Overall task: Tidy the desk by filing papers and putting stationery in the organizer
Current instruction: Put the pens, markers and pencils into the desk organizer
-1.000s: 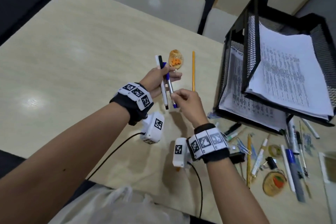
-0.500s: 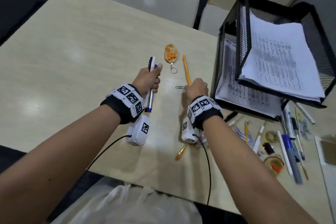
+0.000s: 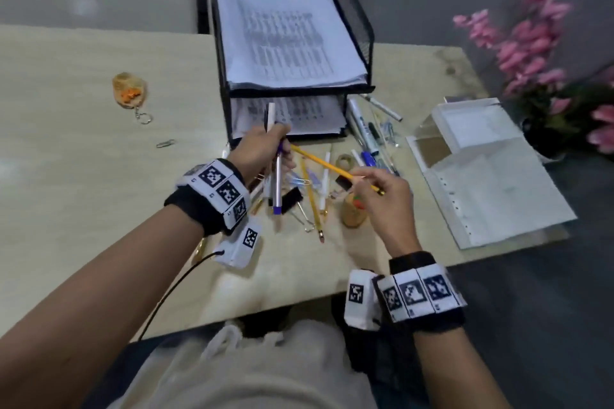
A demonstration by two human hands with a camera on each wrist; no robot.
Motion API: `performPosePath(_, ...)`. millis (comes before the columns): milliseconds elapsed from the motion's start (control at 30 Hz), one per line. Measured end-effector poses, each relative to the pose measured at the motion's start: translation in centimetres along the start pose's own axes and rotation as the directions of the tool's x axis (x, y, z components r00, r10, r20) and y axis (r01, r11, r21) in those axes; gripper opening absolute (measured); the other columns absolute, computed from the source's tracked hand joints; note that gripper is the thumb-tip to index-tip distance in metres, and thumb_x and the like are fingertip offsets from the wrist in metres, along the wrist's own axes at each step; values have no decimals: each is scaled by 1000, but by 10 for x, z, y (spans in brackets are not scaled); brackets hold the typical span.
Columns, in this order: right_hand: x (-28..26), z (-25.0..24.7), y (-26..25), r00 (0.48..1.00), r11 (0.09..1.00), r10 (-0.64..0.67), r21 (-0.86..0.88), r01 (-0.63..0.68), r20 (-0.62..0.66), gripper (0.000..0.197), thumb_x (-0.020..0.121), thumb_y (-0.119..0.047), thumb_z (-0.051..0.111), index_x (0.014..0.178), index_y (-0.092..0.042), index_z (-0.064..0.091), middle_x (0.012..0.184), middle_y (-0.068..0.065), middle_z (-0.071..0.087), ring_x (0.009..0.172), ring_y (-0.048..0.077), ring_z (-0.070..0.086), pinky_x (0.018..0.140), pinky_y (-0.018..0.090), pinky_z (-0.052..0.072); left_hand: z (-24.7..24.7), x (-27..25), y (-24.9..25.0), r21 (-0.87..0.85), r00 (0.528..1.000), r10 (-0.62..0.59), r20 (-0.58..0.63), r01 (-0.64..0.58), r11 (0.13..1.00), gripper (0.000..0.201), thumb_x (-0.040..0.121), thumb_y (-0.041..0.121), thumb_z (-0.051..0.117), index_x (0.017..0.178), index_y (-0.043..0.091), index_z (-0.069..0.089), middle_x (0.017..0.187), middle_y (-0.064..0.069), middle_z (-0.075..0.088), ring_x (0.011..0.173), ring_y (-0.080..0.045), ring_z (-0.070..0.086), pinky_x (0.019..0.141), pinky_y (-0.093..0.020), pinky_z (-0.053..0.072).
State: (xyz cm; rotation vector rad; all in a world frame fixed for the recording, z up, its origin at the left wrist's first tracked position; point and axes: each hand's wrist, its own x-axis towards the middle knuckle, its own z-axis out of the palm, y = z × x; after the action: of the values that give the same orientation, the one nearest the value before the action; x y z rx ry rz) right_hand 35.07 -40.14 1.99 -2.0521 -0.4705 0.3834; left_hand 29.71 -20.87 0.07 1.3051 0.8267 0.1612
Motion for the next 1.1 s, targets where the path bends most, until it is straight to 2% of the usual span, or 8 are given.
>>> performPosePath(100, 9, -72, 16, 975, 998, -10, 57, 23, -223, 25, 79, -4, 65, 69, -26, 62, 64, -6, 59, 57, 7, 51, 59, 28, 45, 76, 9, 20, 252, 981, 176, 83, -192, 949, 48, 98, 29, 38, 54, 16, 50, 41, 6, 50, 34, 4, 45, 41, -4, 33)
performPosePath(233, 25, -156, 38, 900, 990, 15, 132, 48, -435, 27, 77, -3, 69, 63, -25, 60, 59, -4, 56, 49, 2, 46, 54, 20, 41, 173, 19, 49, 251, 944, 240, 226, -294, 922, 50, 99, 35, 37, 55, 15, 49, 29, 11, 46, 28, 2, 41, 35, -7, 30)
performPosePath(367, 55, -222, 54, 776, 985, -15, 125, 120, -630, 26, 83, -9, 62, 65, -27, 58, 58, -6, 54, 49, -3, 46, 55, 18, 40, 254, 29, 71, 184, 909, 334, 249, -383, 905, 44, 96, 38, 45, 58, 16, 53, 53, 3, 52, 38, 1, 46, 47, -13, 41)
performPosePath(467, 82, -254, 70, 696, 998, -67, -37, 58, -714, 22, 91, -20, 55, 77, -6, 65, 72, 17, 66, 62, 12, 55, 61, 23, 36, 303, 37, 76, 151, 897, 377, 232, -416, 897, 34, 92, 32, 56, 60, 18, 55, 64, -3, 55, 51, -5, 52, 57, -20, 48)
performPosePath(567, 103, -270, 87, 756, 966, -113, -249, -68, -645, 34, 96, -19, 48, 96, 12, 61, 101, 30, 64, 93, 35, 59, 73, 32, 31, 345, 48, 73, 267, 869, 401, 289, -476, 838, 31, 85, 21, 65, 56, 24, 53, 60, -2, 56, 59, -13, 52, 66, -28, 48)
performPosePath(667, 125, -271, 107, 844, 931, -57, -334, -148, -533, 33, 97, -17, 44, 111, 11, 55, 120, 28, 58, 113, 36, 53, 84, 31, 29, 377, 59, 63, 454, 869, 356, 344, -486, 746, 21, 80, 20, 70, 63, 18, 57, 65, -3, 60, 76, -24, 59, 68, -28, 44)
performPosePath(933, 150, -273, 124, 934, 922, 89, -327, -209, -346, 32, 98, -19, 41, 116, 3, 54, 122, 26, 56, 116, 36, 50, 89, 35, 38, 412, 70, 40, 725, 860, 368, 352, -500, 474, 45, 81, 30, 68, 112, 0, 53, 109, -24, 62, 102, -37, 57, 72, -34, 42)
performPosePath(1100, 149, -273, 125, 923, 945, 124, -241, -222, -363, 31, 98, -18, 39, 115, 0, 56, 121, 20, 59, 116, 31, 50, 89, 31, 32, 399, 70, 43, 616, 843, 383, 377, -538, 576, 54, 80, 22, 70, 122, 1, 44, 105, -22, 63, 94, -35, 60, 79, -38, 47)
